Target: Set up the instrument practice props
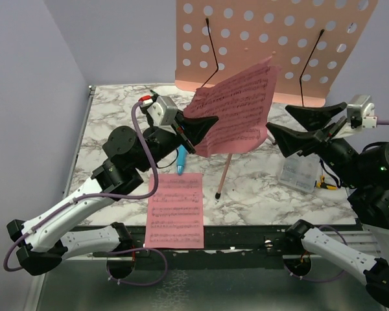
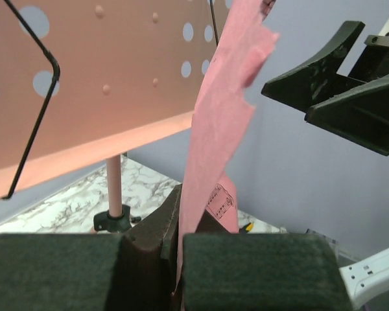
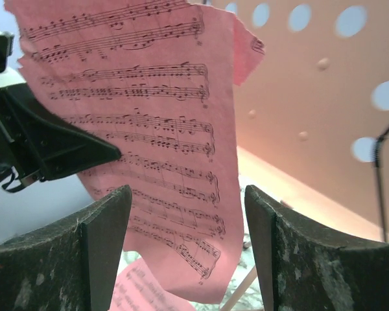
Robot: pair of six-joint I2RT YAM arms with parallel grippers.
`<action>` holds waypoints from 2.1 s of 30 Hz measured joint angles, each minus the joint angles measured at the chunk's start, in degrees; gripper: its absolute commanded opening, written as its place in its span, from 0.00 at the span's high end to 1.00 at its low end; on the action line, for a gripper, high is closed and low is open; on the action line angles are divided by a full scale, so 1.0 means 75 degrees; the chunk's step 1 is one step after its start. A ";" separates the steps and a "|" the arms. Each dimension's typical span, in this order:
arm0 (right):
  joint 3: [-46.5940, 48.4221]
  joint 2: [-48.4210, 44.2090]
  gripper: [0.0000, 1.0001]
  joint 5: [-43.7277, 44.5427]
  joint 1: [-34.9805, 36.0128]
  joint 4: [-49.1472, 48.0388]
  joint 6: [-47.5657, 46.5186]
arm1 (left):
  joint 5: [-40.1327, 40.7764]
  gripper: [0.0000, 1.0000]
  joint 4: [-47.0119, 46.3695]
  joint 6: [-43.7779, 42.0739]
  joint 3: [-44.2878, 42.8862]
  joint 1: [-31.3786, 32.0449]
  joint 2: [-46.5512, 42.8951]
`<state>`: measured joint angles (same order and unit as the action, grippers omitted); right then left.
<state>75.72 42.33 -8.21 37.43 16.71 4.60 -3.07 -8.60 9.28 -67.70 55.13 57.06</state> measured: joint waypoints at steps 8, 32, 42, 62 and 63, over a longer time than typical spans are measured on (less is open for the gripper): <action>0.0819 0.0149 0.28 0.1853 0.0000 0.0356 -0.0052 | 0.0058 1.00 0.0079 -0.0137 -0.1239 0.0000 0.0801; 0.2547 0.1877 0.54 0.4613 -0.0003 0.0778 -0.0431 | 0.0478 1.00 0.0032 -0.1510 -0.4625 0.0000 0.3092; 0.2917 0.2282 0.62 0.4835 0.0000 0.0769 -0.0595 | 0.0807 1.00 0.0227 -0.1851 -0.5458 -0.0096 0.3701; 0.2850 0.2672 0.99 0.5132 0.0000 0.0627 -0.0863 | 0.0828 1.00 0.0367 -0.1926 -0.5910 -0.0303 0.3966; 0.2769 0.2611 0.99 0.5109 0.0000 0.0571 -0.0854 | 0.0813 1.00 0.0364 -0.1923 -0.5922 -0.0303 0.3981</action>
<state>96.49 61.91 30.11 37.43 20.99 -1.80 3.03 -5.87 -5.15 -112.12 52.86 86.91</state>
